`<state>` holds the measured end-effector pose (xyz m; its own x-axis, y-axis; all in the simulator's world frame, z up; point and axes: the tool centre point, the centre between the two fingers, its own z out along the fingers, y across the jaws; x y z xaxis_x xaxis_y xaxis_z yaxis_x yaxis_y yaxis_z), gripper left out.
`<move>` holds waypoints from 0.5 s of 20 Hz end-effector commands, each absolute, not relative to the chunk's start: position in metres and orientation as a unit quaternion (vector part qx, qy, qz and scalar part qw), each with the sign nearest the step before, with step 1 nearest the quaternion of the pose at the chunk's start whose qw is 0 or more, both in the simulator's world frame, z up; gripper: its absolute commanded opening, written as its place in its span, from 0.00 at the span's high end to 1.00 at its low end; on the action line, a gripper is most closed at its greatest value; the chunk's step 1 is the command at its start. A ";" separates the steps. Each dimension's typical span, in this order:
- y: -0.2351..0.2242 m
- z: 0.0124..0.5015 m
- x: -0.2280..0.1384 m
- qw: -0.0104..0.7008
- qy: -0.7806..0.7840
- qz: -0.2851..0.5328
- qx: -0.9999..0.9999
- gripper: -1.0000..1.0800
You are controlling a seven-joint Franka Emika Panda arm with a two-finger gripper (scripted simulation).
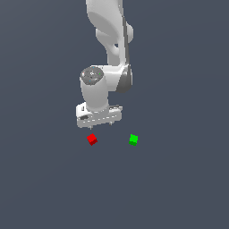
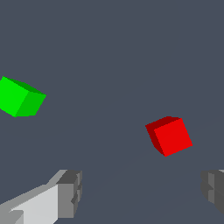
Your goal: Stack the red cube on top of the green cube.
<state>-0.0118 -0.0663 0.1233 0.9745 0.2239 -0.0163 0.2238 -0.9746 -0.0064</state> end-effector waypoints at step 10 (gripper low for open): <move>-0.104 0.090 -0.001 0.001 -0.235 0.003 -0.972 0.04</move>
<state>-0.0030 -0.0995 0.0940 0.9037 0.4280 -0.0072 0.4280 -0.9038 -0.0041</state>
